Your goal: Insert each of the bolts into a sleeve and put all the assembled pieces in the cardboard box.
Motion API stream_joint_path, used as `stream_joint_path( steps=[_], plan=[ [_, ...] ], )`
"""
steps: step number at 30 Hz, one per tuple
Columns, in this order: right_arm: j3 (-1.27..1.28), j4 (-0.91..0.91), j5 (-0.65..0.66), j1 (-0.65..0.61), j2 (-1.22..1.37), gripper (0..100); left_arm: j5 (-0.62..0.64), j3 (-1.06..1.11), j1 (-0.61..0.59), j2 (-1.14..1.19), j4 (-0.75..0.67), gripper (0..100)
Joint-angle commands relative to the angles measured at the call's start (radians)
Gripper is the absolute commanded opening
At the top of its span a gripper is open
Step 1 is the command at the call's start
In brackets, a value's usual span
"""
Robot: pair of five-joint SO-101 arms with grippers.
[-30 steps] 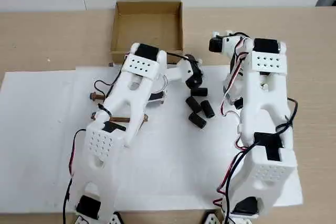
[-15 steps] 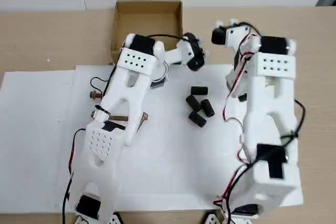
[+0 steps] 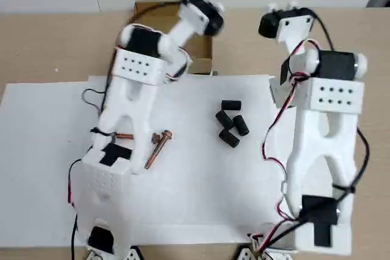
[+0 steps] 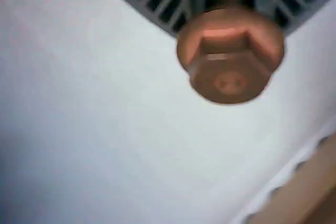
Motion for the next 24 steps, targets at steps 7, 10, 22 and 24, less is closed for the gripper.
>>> stream_joint_path(
  steps=[7, 10, 22, 24],
  plan=[
    [0.126, 0.012, -0.103, -0.021, -0.262, 0.2, 0.341, -0.042, -0.110, -0.198, 0.015, 0],
    [0.203, 0.007, -0.147, -0.048, -0.372, 0.2, 0.430, -0.042, -0.129, -0.241, 0.015, 0],
    [0.644, -0.200, -0.359, -0.067, -0.794, 0.2, 0.623, 0.248, -0.137, -0.531, 0.014, 0],
    [0.704, -0.231, -0.379, -0.067, -0.835, 0.2, 0.646, 0.352, -0.137, -0.595, 0.012, 0]
  ],
)
